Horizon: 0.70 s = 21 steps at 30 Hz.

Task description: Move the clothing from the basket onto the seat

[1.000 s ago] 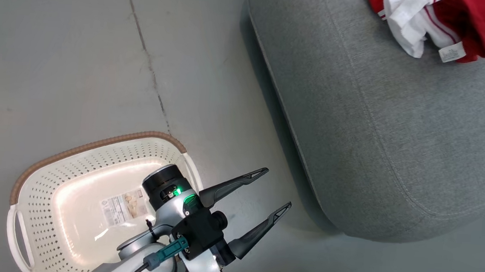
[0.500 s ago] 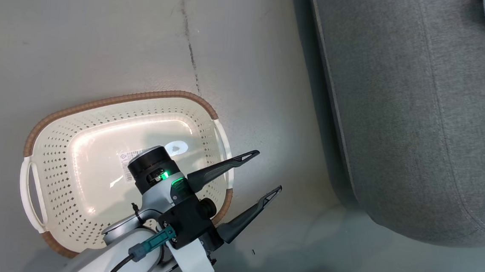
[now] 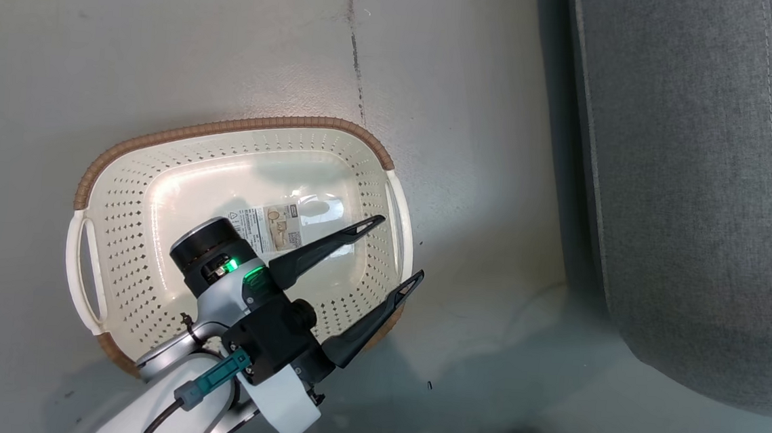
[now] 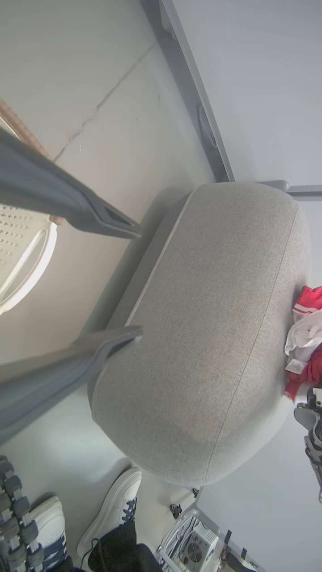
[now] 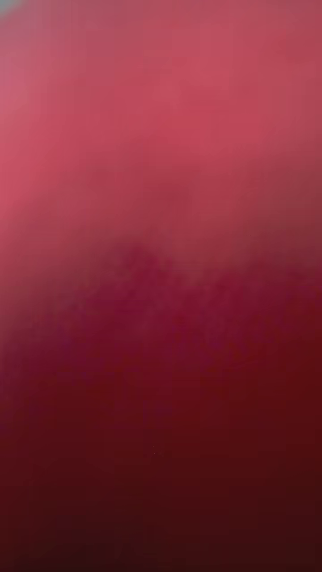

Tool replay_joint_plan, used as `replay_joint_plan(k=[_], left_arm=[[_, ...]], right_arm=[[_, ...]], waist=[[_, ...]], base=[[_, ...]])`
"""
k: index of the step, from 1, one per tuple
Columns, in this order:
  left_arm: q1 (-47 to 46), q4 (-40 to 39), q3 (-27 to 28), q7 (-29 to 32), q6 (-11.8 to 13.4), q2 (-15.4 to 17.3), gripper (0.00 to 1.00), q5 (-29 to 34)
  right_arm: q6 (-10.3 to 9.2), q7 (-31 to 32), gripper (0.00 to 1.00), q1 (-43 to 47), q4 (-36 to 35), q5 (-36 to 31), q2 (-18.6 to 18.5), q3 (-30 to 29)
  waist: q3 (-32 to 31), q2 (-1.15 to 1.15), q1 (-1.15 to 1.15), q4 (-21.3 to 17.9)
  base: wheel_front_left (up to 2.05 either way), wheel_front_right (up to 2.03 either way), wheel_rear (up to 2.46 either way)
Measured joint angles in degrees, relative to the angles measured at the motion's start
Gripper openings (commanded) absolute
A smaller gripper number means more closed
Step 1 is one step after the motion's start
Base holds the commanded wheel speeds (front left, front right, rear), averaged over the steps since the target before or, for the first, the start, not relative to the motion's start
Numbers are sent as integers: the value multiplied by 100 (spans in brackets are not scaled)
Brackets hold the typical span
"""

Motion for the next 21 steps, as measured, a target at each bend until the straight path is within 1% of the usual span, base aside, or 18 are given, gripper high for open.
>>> replay_joint_plan(k=[8, 14, 15, 16, 17, 21], left_arm=[[57, -22, -7, 0, 0, -73, 100, 32], [33, -124, -13, 0, 0, -158, 100, 32], [26, -134, -22, 0, 0, -174, 100, 31], [11, -135, -34, 0, 0, -181, 100, 31], [-3, -131, -49, 0, 0, -191, 100, 31], [-62, -124, -93, 0, 0, -289, 100, 8]], right_arm=[[-1, -1, 0, -187, 185, -92, 25, 336], [-1, -1, 0, -210, 232, -90, 20, 411], [-1, -1, 11, -210, 245, -90, 19, 415], [0, 0, 66, -210, 254, -90, 12, 408], [0, 0, 100, -208, 272, -89, 0, 397], [0, 0, 100, -184, 318, -180, -107, 413]], waist=[[28, 0, 0, 52], [-20, 0, 0, 57], [-40, 0, 0, 59], [-61, 0, 0, 61], [-86, 0, 0, 65], [-218, 0, 0, 92]], base=[[0, 0, 0], [0, 0, 0], [0, 0, 0], [0, 0, 0], [0, 0, 0], [0, 0, 0]])
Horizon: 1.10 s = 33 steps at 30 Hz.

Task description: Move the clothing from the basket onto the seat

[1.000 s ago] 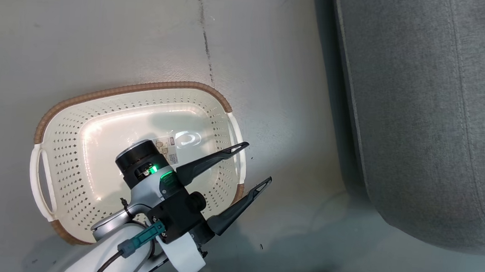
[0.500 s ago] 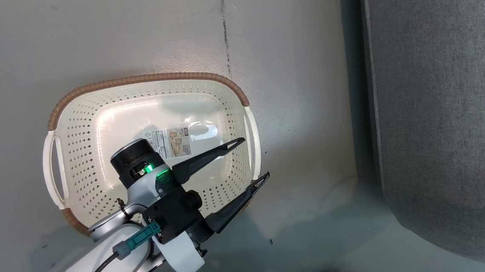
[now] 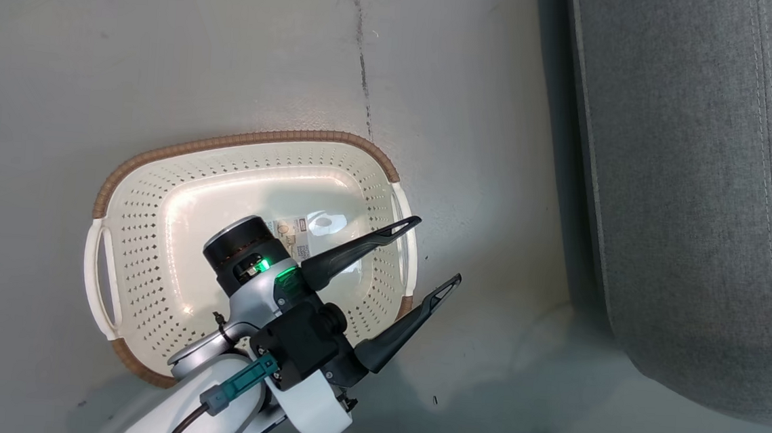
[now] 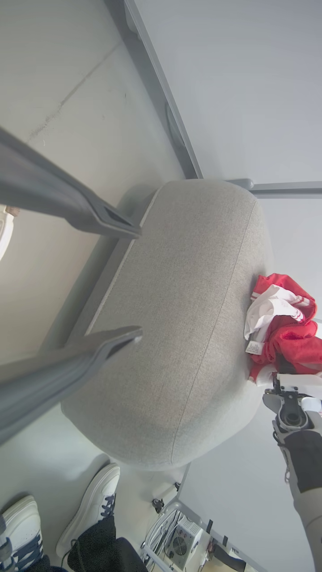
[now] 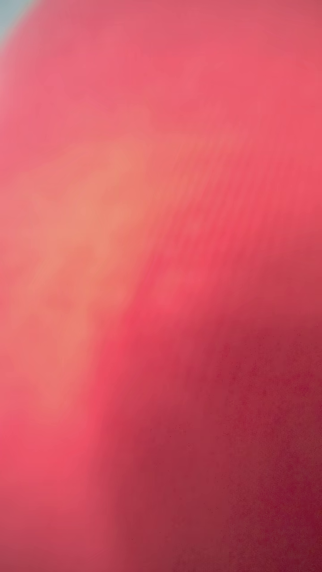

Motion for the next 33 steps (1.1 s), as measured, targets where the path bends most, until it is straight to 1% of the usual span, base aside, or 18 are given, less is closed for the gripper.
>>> replay_joint_plan(k=[9, 12, 14, 15, 18, 22, 23, 25, 29, 33], left_arm=[[43, 102, -136, 0, 0, -309, 100, -104], [138, 174, -201, 0, 0, -405, 100, -152], [168, 222, -242, 0, 0, -488, 100, -192], [237, 268, -276, 0, 0, -528, 100, -227], [268, 286, -222, 0, 0, -609, 100, -276], [399, 336, -78, 0, 0, -750, 100, -359], [399, 336, -78, 0, 0, -750, 100, -359], [456, 400, -2, 0, 0, -794, 100, -353], [522, 457, 243, 0, 1, -922, 100, -322], [720, 487, 344, 0, 0, -1031, 100, -309]], right_arm=[[0, 0, 100, 208, 115, -190, -86, 103], [0, 0, 100, 303, 191, -260, -80, 222], [0, 18, 100, 377, 270, -397, -83, 415], [0, 46, 100, 404, 346, -393, -70, 460], [0, 120, 100, 409, 372, -379, -55, 555], [0, 286, 100, 469, 403, -467, -56, 876], [0, 286, 100, 469, 403, -467, -56, 876], [0, 409, 100, 494, 409, -477, -43, 1016], [0, 463, 100, 597, 417, -521, -54, 1213], [0, 485, 100, 764, 250, -439, 48, 1506]], waist=[[-520, 0, 0, 58], [-754, 0, 0, 61], [-928, 0, 0, 60], [-1114, 0, 0, 58], [-1297, 0, 0, 51], [-1742, 0, 0, 15], [-1742, 0, 0, 15], [-1914, 0, 0, -7], [-2235, 0, 0, -47], [-2611, 0, 0, -96]], base=[[0, 0, 0], [0, 0, 0], [0, 0, 0], [0, 0, 0], [0, 0, 0], [0, 0, 0], [0, 0, 0], [0, 0, 0], [0, 0, 0], [0, 0, 0]])
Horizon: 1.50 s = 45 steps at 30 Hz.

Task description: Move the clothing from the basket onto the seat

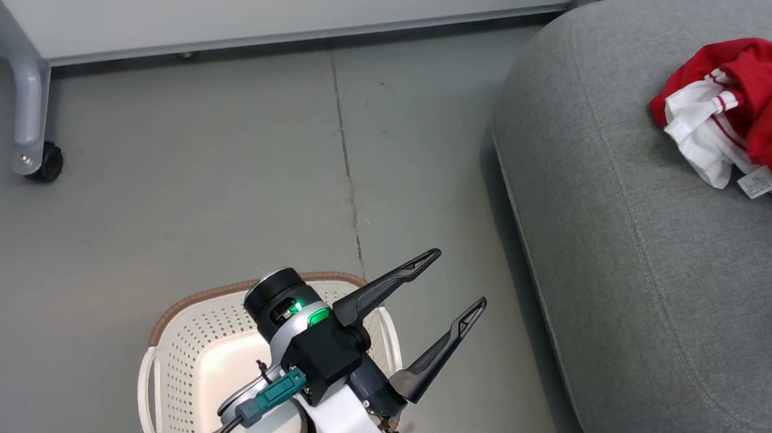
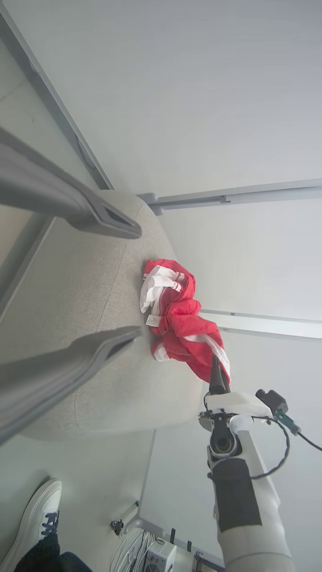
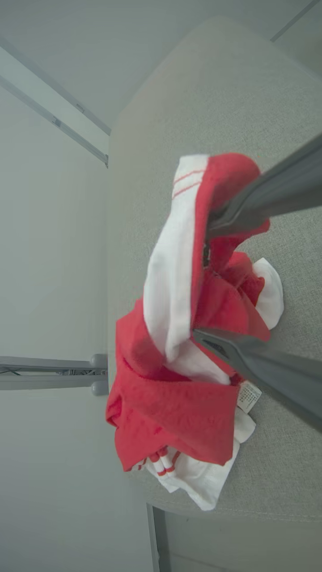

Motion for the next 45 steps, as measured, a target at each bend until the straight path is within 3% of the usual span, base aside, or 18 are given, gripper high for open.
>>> replay_joint_plan(k=[9, 18, 22, 28, 36, 43, 45], left_arm=[[318, -37, 264, 0, 0, -152, 100, 5], [714, -71, 566, 0, 0, -282, 100, 41], [844, -116, 730, 0, 0, -322, 100, 79], [1005, -132, 1045, 0, 0, -389, 100, 63], [1253, -134, 1538, 0, 0, -479, 100, -27], [1556, -57, 2438, 1, 9, -519, 100, 180], [1630, -46, 2802, 0, 168, -519, 100, 310]], right_arm=[[0, -9, 100, 180, -662, 449, -7, 471], [0, -320, 100, 600, -2064, 1163, -197, 857], [0, -457, 100, 921, -2846, 1295, -309, 773], [1, -479, 100, 1779, -4394, 1185, -211, 153], [0, -479, 100, 3275, -5857, 539, 520, -584], [0, -479, 100, 4161, -6335, 152, 1223, -786], [0, -479, 100, 4322, -6350, -133, 1324, -679]], waist=[[-527, 0, 0, -92], [-1041, 0, 0, -88], [-1227, 0, 0, -25], [-1341, 0, 0, 178], [-1453, 0, 0, 554], [-1556, 0, 0, 848], [-1574, 0, 0, 902]], base=[[0, 0, 0], [0, 0, 0], [0, 0, 0], [0, 0, 0], [0, 0, 0], [0, 0, 0], [0, 0, 0]])
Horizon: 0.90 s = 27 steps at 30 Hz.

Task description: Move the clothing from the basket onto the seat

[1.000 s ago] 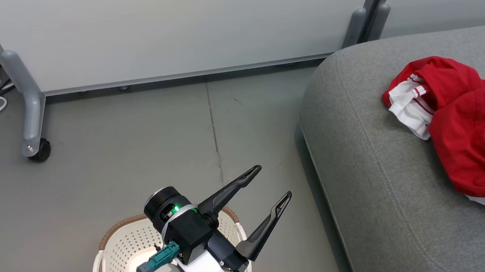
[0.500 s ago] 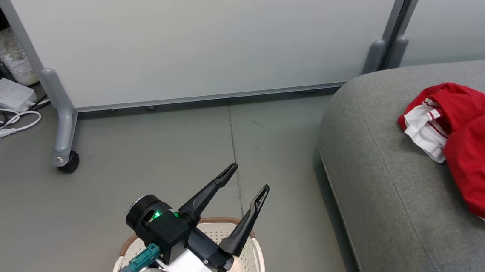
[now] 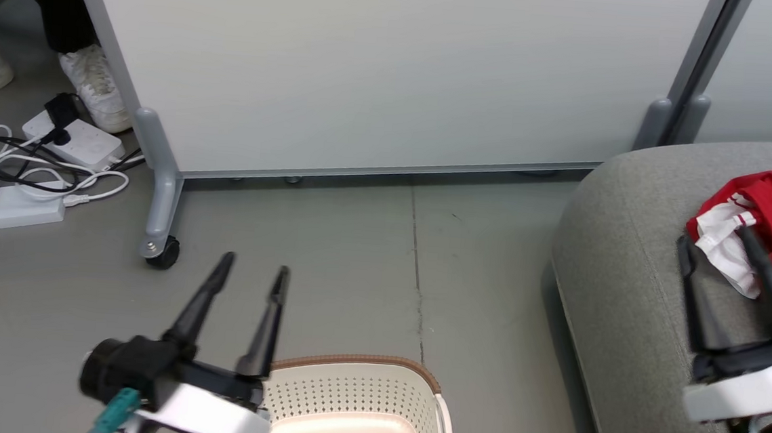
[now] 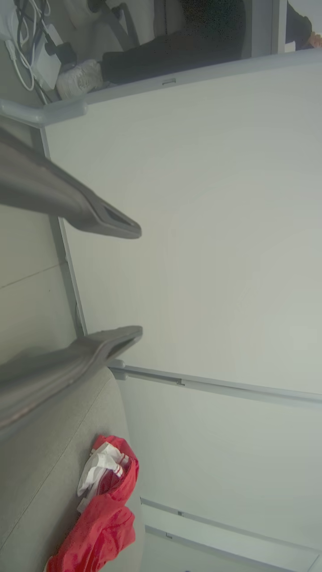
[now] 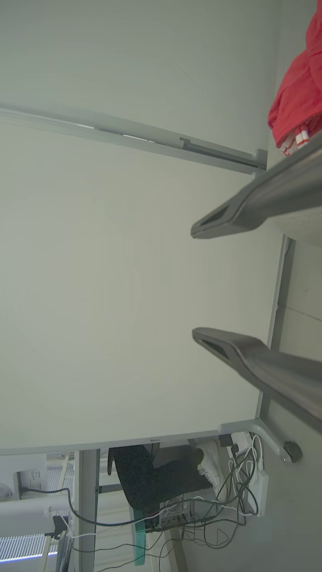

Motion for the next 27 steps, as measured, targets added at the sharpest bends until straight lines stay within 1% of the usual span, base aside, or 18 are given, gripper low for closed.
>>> replay_joint_plan(k=[3, 6, 13, 18, 27], left_arm=[[106, 0, 286, 0, 200, 2, 100, -108], [186, 71, 338, 0, 281, -14, 100, -75], [355, 443, 367, 0, 318, -10, 100, -79], [394, 699, 353, 0, 336, -11, 100, -88], [462, 902, 301, 0, 416, -11, 100, -77]], right_arm=[[0, 0, 100, 181, 49, -156, 324, -4], [0, 0, 100, 300, 149, -311, 606, -70], [0, 0, 100, 633, 366, -720, 1140, -157], [0, 0, 100, 741, 430, -857, 1368, -333], [0, 0, 100, 799, 541, -982, 1497, -307]], waist=[[-13, 0, 0, 69], [-26, 0, 0, 140], [-16, 0, 0, 252], [12, 0, 0, 250], [72, 0, 0, 235]], base=[[0, 0, 0], [0, 0, 0], [0, 0, 0], [0, 0, 0], [0, 0, 0]])
